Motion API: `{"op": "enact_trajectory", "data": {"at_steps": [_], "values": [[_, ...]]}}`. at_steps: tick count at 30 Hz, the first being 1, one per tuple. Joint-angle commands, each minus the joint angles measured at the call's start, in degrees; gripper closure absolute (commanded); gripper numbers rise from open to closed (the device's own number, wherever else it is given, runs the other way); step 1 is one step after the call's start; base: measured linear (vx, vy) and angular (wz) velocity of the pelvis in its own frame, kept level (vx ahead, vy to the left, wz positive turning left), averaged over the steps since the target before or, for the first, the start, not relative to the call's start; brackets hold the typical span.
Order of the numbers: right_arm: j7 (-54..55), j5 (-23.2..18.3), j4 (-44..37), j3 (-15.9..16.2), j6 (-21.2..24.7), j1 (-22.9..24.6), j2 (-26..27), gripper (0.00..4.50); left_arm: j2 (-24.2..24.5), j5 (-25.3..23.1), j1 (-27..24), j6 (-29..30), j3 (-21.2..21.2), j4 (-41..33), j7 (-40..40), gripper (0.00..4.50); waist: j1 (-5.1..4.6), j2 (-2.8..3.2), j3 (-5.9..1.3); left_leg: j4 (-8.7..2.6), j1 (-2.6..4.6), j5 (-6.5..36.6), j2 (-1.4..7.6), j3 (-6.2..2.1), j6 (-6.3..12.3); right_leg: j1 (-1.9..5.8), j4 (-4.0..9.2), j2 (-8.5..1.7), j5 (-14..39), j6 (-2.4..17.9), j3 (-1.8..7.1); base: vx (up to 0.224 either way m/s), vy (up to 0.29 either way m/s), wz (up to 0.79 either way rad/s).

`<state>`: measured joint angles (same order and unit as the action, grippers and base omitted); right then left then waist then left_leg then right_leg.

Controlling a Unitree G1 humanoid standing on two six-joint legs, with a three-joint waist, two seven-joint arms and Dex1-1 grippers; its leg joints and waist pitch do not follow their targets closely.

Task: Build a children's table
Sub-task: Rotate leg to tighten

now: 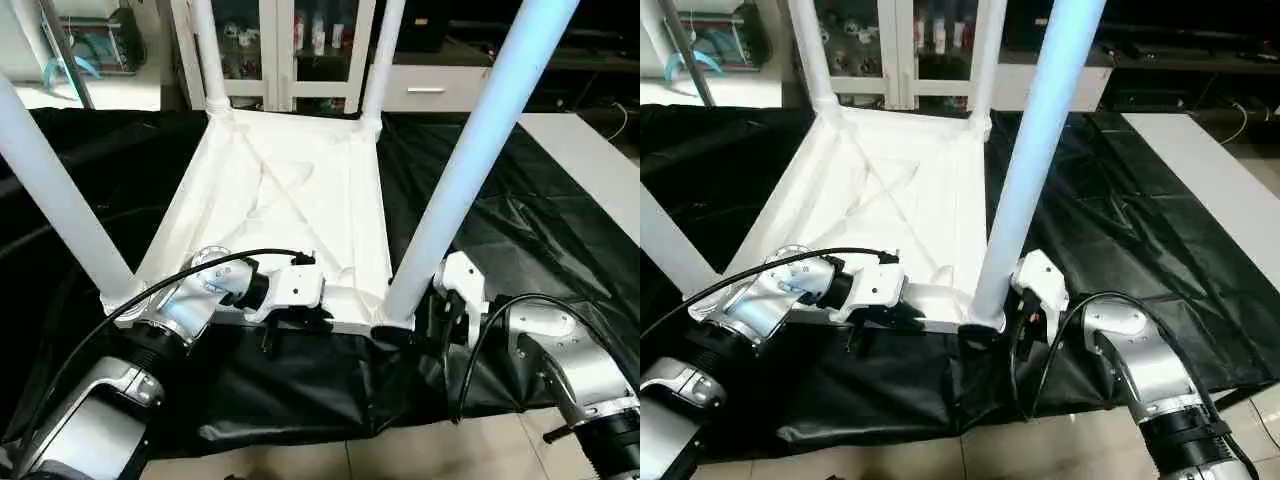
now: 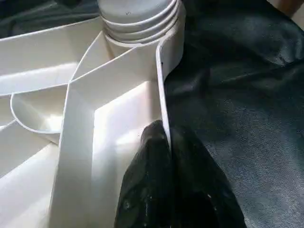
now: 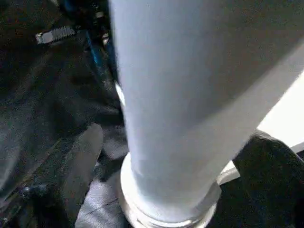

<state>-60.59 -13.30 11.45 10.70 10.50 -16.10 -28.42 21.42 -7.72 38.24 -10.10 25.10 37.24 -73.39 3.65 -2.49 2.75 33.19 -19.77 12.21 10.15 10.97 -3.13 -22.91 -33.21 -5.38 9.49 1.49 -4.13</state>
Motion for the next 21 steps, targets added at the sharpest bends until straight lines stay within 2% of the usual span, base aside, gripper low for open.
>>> {"op": "enact_trajectory", "data": {"at_steps": [1,4,5,8,12,21], "values": [[-1.0,0.5,0.0,0.7,0.0,-0.8,-0.4,0.19,-0.4,-4.7,-3.0,0.8,6.8,2.0,-3.7,4.5,-0.07,-0.29,-2.86,-4.16,0.68,12.2,3.69,-1.09,2.16,2.18,3.64,-4.04,16.1,11.0,2.97,0.0,0.0,0.0],[-1.6,0.1,0.8,0.3,-0.4,-1.3,-0.6,0.32,0.3,-4.8,-3.1,1.3,6.6,1.3,-4.2,4.5,-0.27,-0.32,-3.04,-4.24,0.59,11.7,3.67,-1.12,2.04,2.28,3.35,-3.85,14.8,10.8,3.06,0.0,0.0,0.0],[-1.7,0.0,0.8,0.3,-0.4,-1.3,-0.7,0.54,0.3,-4.8,-3.2,1.3,6.6,1.3,-4.2,4.5,-0.35,-0.31,-3.08,-4.2,0.59,11.2,3.64,-1.07,2.21,2.26,3.2,-3.76,13.2,11.2,3.08,0.0,0.0,0.0],[-2.3,-0.3,0.9,0.0,-0.5,-1.4,-1.0,0.67,0.6,-4.8,-3.3,1.3,6.6,1.2,-4.5,4.5,-0.34,-0.48,-3.25,-3.98,0.54,9.5,3.54,-0.94,2.99,2.43,2.83,-3.7,9.8,12.2,3.07,0.0,0.0,0.0],[-3.6,-0.5,1.4,-0.1,-0.6,-1.3,-1.4,1.04,0.7,-4.7,-3.5,1.6,6.8,1.0,-4.8,4.5,-0.23,-0.46,-3.3,-3.87,0.55,8.8,3.54,-0.89,3.58,2.51,2.71,-3.71,8.9,13.0,3.03,0.0,0.0,0.0],[-4.9,0.0,3.1,0.0,-1.1,-1.7,-1.5,1.86,1.0,-4.6,-3.6,1.9,7.1,0.5,-5.0,4.5,-0.18,-0.42,-3.36,-3.9,0.61,9.5,3.59,-0.93,3.13,2.57,2.73,-3.69,9.5,13.1,2.98,0.0,0.0,0.0]]}}
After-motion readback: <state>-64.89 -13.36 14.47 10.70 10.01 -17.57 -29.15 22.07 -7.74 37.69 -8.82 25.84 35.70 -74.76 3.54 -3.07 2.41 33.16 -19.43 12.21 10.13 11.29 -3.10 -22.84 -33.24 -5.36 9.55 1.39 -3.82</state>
